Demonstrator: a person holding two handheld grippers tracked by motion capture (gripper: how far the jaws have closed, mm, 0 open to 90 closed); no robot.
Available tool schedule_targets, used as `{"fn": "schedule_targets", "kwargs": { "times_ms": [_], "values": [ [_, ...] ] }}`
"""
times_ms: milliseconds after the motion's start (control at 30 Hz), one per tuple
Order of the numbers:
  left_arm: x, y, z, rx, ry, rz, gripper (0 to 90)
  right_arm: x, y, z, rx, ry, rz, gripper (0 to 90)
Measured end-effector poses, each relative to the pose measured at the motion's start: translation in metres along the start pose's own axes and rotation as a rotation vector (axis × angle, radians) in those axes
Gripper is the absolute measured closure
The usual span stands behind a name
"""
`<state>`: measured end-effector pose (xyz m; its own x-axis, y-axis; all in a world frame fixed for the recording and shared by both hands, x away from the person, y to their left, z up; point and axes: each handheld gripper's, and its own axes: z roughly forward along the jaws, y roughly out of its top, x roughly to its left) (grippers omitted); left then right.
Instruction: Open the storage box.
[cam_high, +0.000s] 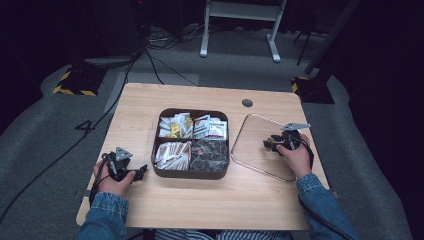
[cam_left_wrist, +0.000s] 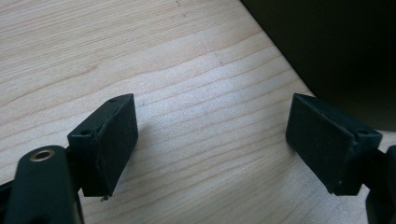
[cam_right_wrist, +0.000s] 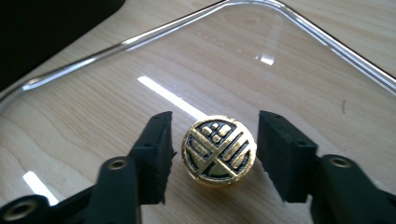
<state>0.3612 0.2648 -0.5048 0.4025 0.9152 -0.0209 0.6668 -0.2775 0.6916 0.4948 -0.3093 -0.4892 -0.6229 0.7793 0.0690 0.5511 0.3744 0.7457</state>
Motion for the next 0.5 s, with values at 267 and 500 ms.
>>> {"fn": "schedule_targets", "kwargs": {
  "times_ms": [267,500],
  "values": [
    [-0.001,0.000,0.001,-0.002,0.002,-0.006,17.1,-0.003,-0.002,-0.013,-0.057,-0.013,0.064,36.0],
    [-0.001,0.002,0.002,-0.003,0.005,-0.005,17.4,0.002,0.002,-0.035,-0.133,-0.011,0.082,34.9]
  ]
}}
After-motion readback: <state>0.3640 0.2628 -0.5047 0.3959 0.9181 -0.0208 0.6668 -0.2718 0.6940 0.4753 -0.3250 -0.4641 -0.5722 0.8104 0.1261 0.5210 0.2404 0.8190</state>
